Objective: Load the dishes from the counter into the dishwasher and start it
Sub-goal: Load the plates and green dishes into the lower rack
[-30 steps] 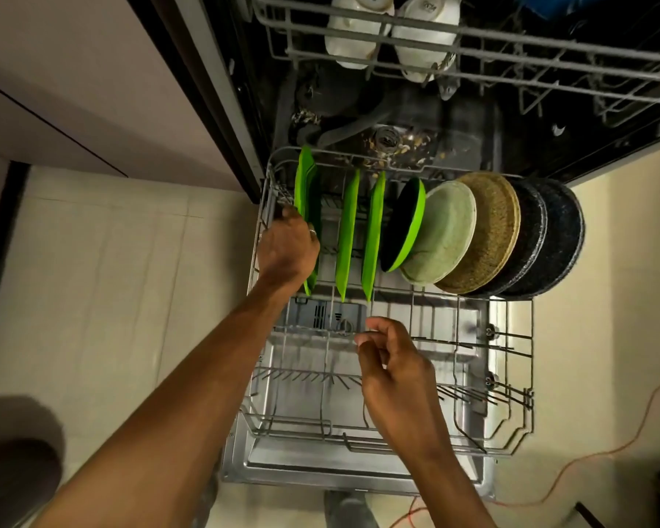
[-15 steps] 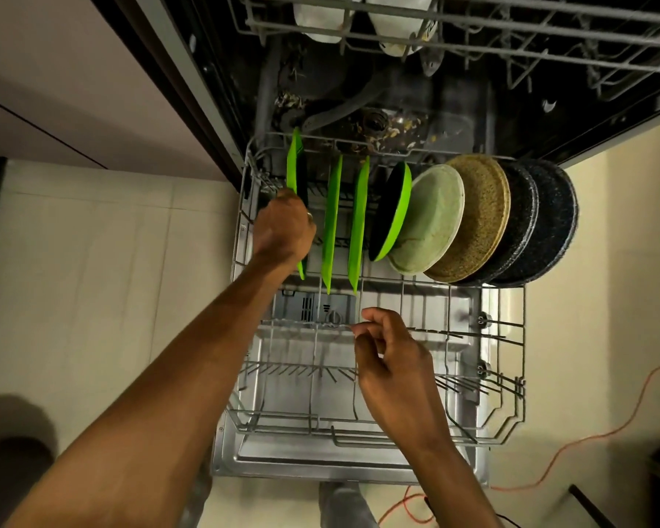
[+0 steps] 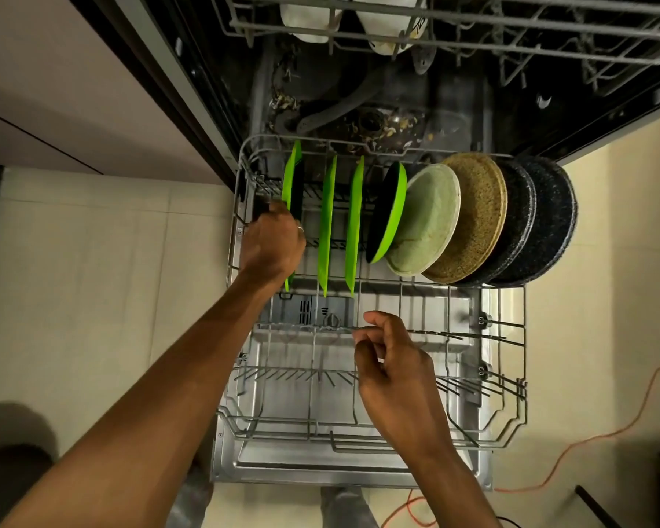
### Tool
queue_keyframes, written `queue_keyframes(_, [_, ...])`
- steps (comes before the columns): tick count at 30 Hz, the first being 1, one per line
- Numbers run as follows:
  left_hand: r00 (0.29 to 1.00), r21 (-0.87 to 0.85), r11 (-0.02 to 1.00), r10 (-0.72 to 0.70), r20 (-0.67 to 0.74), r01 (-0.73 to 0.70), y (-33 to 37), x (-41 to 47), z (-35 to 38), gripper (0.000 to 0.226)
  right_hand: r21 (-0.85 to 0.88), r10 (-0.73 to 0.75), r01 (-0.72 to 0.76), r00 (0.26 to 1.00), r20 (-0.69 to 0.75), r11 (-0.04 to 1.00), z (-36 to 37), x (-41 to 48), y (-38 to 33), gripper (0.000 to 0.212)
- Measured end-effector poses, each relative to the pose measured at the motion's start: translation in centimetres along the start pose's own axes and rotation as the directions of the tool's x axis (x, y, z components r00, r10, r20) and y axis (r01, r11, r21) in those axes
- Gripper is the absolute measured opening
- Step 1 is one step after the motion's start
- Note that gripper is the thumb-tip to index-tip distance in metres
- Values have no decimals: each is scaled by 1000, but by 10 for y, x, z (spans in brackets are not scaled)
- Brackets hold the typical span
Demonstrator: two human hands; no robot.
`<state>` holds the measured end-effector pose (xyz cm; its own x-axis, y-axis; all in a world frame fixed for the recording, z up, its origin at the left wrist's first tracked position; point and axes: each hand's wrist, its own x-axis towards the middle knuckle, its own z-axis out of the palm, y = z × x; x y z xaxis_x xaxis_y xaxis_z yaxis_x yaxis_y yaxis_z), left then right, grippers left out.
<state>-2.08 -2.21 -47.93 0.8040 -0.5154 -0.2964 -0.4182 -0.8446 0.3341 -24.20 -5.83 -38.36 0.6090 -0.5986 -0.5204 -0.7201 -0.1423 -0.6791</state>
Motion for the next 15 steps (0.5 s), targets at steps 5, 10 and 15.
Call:
queue_keyframes(5, [994,-22,998,-60,92,62,3,11,10,38,0,0,0,1000,10,1000,1,2,2,31])
queue_keyframes(10, [975,-179,972,-119,189,153,3,10,23,36,-6,13,-13,1000,24,1000,1,-1,6,31])
queue_keyframes(15, [951,-76,982,-148,272,174,2,9,9,56,-30,7,-6,1000,6,1000,1,-5,6,29])
